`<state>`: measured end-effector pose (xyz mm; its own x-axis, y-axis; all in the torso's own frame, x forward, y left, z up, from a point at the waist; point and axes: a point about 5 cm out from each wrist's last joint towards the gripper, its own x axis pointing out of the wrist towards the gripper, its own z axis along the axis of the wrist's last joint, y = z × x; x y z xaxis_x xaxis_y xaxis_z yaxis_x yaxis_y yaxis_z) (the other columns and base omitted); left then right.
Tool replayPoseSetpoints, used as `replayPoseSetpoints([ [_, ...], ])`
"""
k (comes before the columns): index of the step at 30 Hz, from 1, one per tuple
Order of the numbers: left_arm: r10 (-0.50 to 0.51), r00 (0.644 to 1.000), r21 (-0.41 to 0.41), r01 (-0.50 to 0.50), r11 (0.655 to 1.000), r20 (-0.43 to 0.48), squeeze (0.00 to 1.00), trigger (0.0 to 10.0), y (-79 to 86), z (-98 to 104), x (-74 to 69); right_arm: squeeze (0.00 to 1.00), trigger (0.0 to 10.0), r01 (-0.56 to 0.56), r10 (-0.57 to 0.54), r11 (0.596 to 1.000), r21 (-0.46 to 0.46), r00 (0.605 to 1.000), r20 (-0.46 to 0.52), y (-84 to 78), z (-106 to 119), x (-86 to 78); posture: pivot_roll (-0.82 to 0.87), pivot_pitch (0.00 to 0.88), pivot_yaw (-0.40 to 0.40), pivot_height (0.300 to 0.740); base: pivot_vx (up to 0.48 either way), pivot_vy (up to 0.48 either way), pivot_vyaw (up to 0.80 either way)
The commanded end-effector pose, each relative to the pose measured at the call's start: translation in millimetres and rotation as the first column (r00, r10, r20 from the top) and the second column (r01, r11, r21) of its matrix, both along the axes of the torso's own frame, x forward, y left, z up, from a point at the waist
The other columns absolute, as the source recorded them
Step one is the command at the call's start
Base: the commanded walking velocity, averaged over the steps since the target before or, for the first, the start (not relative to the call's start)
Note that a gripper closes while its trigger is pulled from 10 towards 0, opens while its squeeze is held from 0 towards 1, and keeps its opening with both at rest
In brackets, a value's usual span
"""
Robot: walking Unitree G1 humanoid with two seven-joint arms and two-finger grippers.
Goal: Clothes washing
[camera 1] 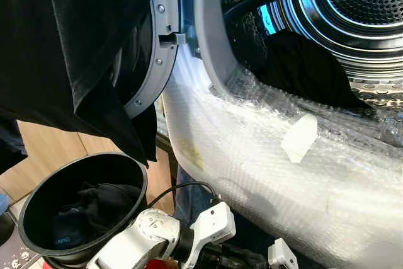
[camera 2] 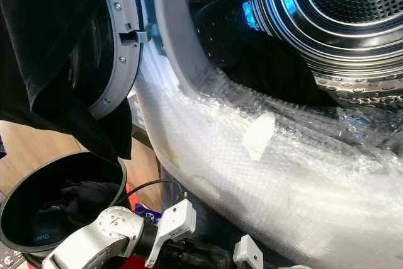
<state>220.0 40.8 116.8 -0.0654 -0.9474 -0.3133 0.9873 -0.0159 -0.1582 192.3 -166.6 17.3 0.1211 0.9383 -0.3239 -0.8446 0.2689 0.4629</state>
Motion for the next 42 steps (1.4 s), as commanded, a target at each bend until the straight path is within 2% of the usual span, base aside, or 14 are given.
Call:
replayPoseSetpoints([
  [1,0.01,0.998,-0.013,-0.009,1.0,0.057,0.0,0.0,-2.8,7,5.1,0.0,10.0,0.005,-0.005,1.0,0.013,1.0,0.02,1.4,5,2.0,0.09,0.0,-0.015,0.74,0.0,0.0,0.0],
  [2,0.031,0.998,-0.015,-0.03,0.999,0.062,0.0,0.0,-3.6,7,7.6,0.0,10.0,0.012,-0.013,1.0,0.012,1.0,0.016,1.4,4,2.2,0.09,0.0,-0.015,0.74,0.0,0.0,0.0],
  [3,0.04,0.997,-0.018,-0.039,0.999,0.066,0.0,0.0,-4.2,8,8.9,0.0,5.0,0.017,-0.017,1.0,0.013,1.0,0.014,1.7,4,2.2,0.09,0.0,-0.015,0.74,0.0,0.0,0.0],
  [4,0.049,0.996,-0.019,-0.047,0.999,0.072,0.0,0.0,-4.8,8,10.1,0.0,2.5,0.021,-0.021,1.0,0.016,1.0,0.016,2.3,4,2.4,0.09,0.0,-0.017,0.74,0.0,0.0,0.0],
  [5,0.049,0.996,-0.019,-0.047,0.999,0.072,0.0,0.0,-4.8,8,10.1,0.0,2.5,0.021,-0.021,1.0,0.016,1.0,0.016,2.3,4,2.4,0.09,0.0,-0.017,0.74,0.0,0.0,0.0],
  [6,0.062,0.995,-0.022,-0.061,0.998,0.078,0.0,0.0,-5.8,9,11.5,0.0,0.0,0.043,-0.043,0.999,0.022,0.999,0.011,3.7,4,3.6,0.09,0.0,-0.016,0.74,0.0,0.0,0.0],
  [15,0.083,0.994,-0.042,-0.08,0.996,0.07,0.0,0.0,-9.1,11,9.5,0.0,0.0,0.132,-0.133,0.99,0.056,0.991,0.012,10.3,4,10.1,0.11,0.0,-0.016,0.74,0.0,0.0,0.0],
  [24,0.098,0.993,-0.049,-0.095,0.994,0.068,0.0,0.0,-9.9,11,9.6,0.0,0.0,0.156,-0.157,0.983,0.093,0.987,0.012,17.1,7,12.1,0.11,0.0,-0.012,0.74,0.0,0.0,0.0],
  [29,0.131,0.989,-0.055,-0.127,0.99,0.071,0.0,0.0,-9.9,11,11.3,0.0,0.0,0.189,-0.192,0.976,0.105,0.981,0.02,17.8,8,17.1,0.12,0.0,-0.007,0.74,0.0,0.0,0.0],
  [38,0.213,0.976,-0.077,-0.209,0.975,0.042,0.0,0.0,-8.2,8,1.9,0.0,0.0,0.19,-0.196,0.97,0.149,0.98,0.023,24.1,10,20.5,0.14,0.0,-0.008,0.74,0.0,0.0,0.0],
  [39,0.229,0.973,-0.08,-0.226,0.971,0.036,0.0,1.4,-8.3,7,0.2,0.0,0.0,0.189,-0.195,0.97,0.152,0.981,0.023,25.1,10,20.7,0.14,0.0,-0.008,0.74,0.0,0.0,0.0],
  [41,0.233,0.972,-0.079,-0.23,0.97,0.033,0.0,1.4,-8.2,6,-0.6,0.0,0.0,0.188,-0.194,0.97,0.153,0.981,0.024,25.5,10,20.7,0.15,0.0,-0.006,0.74,0.0,0.0,0.0],
  [42,0.234,0.972,-0.077,-0.231,0.97,0.031,0.0,5.6,-8.2,6,-1.1,0.0,0.0,0.188,-0.194,0.97,0.154,0.981,0.024,25.7,10,20.7,0.15,0.0,-0.006,0.74,0.0,0.0,0.0],
])
